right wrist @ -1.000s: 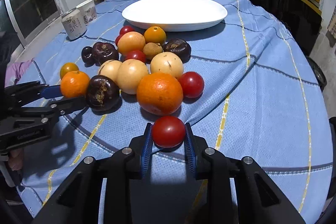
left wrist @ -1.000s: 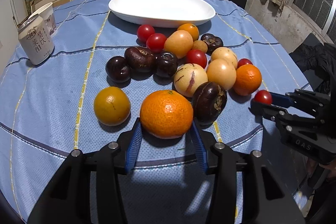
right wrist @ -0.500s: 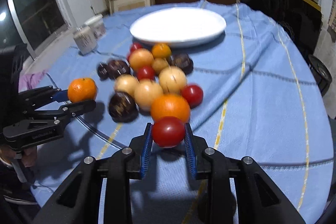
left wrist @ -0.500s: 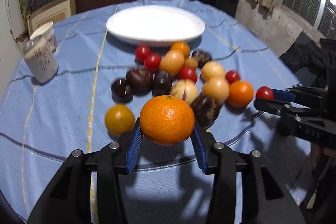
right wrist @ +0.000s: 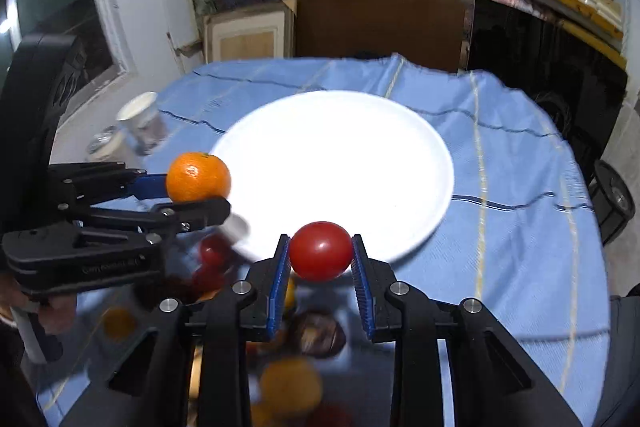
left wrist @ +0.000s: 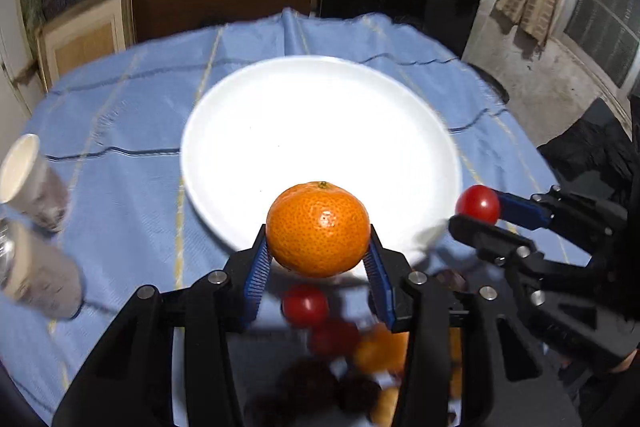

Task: Organize fruits
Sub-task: 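Carry both fruits over the white plate and open both tools to release, then grasp the yellow-orange fruit with the left tool while the right tool grasps a dark plum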

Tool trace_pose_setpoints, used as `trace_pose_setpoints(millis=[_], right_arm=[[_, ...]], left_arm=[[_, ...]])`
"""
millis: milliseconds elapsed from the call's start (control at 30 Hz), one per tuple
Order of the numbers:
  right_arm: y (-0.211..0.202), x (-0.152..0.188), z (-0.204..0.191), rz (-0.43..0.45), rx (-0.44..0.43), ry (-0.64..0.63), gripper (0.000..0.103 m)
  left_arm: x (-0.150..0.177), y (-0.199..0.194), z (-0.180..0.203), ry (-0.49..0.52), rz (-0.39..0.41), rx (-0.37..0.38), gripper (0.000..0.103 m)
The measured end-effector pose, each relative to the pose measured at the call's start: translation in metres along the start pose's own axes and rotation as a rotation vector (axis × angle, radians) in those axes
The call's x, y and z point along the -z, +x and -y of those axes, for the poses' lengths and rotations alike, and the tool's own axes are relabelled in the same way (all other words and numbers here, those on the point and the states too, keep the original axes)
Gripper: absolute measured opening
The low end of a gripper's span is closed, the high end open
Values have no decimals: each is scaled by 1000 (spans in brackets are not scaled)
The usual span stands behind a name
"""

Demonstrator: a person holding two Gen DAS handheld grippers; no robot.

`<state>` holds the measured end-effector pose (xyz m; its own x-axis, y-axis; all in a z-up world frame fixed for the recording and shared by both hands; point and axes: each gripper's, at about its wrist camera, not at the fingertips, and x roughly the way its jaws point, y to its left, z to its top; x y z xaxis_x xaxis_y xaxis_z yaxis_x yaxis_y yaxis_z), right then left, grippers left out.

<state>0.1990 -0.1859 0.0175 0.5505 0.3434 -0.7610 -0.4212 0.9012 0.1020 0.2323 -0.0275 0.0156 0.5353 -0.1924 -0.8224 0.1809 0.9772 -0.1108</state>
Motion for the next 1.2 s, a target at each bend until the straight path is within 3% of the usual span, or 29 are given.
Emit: trace_pose_setpoints(millis=[133, 167, 300, 567, 700, 800, 1033, 1200], right_arm=[[32, -4, 0, -70, 25, -28, 31], [35, -3, 1, -76, 27, -30, 37], [19, -2, 3, -24, 8, 3, 46], [-28, 20, 14, 20, 9, 46, 60], [-62, 52, 19, 31, 9, 72, 61], [-82, 86, 18, 23, 11, 83, 62], [-115, 175, 7, -39, 22, 107, 62], [-123, 209, 3, -89, 71, 102, 62]], left_arm=[[-5, 30, -2, 2, -62, 0, 45], [-5, 35, -1, 1, -74, -4, 46], [-3, 21, -4, -20, -9, -32, 73], [15, -35, -5, -16, 75, -29, 78], [45, -67, -2, 14, 106, -52, 86], [75, -83, 0, 29, 119, -64, 87], [147, -92, -2, 15, 81, -88, 87], [175, -97, -6, -13, 61, -96, 87]])
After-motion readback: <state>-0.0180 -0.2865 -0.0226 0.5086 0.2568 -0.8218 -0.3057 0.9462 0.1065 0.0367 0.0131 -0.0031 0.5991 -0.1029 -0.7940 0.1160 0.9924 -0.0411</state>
